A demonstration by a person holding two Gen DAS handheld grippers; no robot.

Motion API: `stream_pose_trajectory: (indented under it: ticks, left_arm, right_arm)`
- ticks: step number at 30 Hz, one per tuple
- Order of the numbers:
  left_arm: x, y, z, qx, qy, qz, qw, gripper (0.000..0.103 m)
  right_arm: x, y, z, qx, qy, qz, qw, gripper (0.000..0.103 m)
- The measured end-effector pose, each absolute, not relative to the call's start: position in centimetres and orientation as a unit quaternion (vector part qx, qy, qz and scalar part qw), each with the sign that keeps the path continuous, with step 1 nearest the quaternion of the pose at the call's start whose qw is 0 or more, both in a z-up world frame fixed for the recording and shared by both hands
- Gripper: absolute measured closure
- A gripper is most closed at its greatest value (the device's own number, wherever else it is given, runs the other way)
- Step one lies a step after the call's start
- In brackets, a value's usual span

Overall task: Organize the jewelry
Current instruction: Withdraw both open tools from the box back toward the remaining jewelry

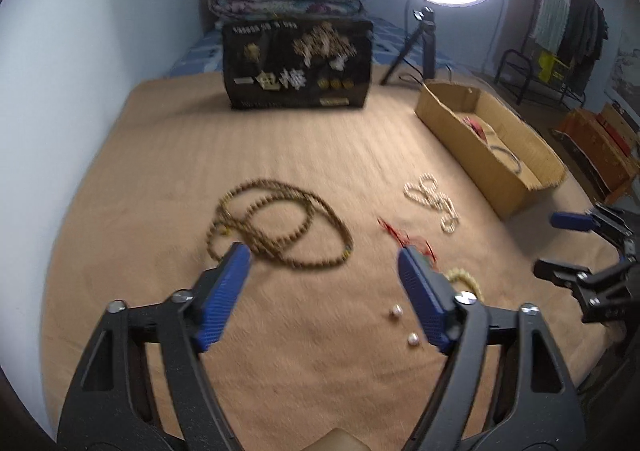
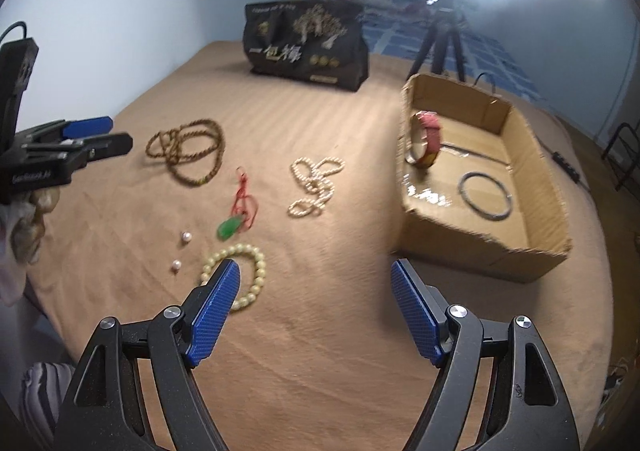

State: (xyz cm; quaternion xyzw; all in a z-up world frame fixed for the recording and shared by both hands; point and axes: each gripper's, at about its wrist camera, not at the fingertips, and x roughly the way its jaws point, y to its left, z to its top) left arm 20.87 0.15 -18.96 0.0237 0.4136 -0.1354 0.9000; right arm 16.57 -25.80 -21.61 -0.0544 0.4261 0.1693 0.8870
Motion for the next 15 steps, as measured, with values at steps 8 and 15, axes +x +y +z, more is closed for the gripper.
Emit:
stream_pose_trajectory:
  ticks: [8, 15]
  left_arm:
    - [19.9, -1.8, -23.0, 0.018, 0.455, -0.175, 0.873, 0.049]
    - [20.1, -3.4, -25.0, 0.018, 0.475, -0.195, 0.858, 0.061]
  right_arm:
    - [17.3, -23.8, -24.0, -0.059, 0.448, 0.186, 0.873, 0.026]
    - [18.3, -22.4, -26.0, -0.069, 0.466, 0.2, 0.859, 0.038]
